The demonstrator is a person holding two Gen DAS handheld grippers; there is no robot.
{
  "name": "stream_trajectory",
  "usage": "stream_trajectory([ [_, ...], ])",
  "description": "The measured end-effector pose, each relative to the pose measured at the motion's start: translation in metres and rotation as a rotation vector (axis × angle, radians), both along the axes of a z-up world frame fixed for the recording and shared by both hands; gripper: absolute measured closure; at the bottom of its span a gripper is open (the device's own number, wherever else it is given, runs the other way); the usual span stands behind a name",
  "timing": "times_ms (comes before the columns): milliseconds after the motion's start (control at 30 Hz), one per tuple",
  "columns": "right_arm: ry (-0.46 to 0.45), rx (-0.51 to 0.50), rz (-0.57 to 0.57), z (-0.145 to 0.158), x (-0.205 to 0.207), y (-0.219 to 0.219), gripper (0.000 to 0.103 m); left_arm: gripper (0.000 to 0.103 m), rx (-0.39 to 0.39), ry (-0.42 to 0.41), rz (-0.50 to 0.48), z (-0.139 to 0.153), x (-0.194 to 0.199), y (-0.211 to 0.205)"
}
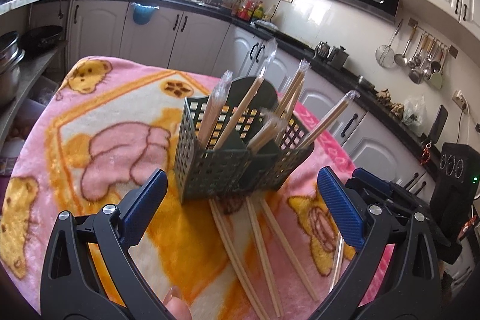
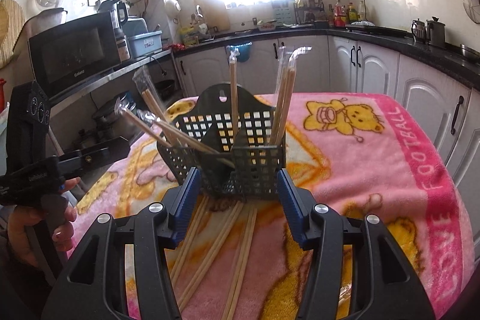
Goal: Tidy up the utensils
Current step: 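Move both open grippers down to the chopsticks beside the caddy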
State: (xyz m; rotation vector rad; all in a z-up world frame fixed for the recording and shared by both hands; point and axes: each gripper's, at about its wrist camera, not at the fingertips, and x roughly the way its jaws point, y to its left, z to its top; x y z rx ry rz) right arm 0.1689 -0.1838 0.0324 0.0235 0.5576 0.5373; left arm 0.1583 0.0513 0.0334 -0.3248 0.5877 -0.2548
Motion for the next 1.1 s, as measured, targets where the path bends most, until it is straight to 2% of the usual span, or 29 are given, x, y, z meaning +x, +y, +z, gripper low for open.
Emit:
stream_trajectory([
  [633,0.132,-0.05,-0.002,-0.035,0.014,0.001,0.052,0.011,0.047,0.171,-0.026,-0.058,0.026,-0.02],
  [800,0.181,-0.062,0.009,-0.048,0.025,0.005,0.052,0.024,0.051,0.238,-0.037,-0.078,0.037,-0.027],
  [900,0.21,-0.077,0.013,-0.056,0.032,0.008,0.053,0.034,0.068,0.271,-0.034,-0.09,0.043,-0.031],
  [1100,0.259,-0.1,0.005,-0.071,0.047,0.012,0.055,0.047,0.112,0.319,0.002,-0.106,0.057,-0.034],
])
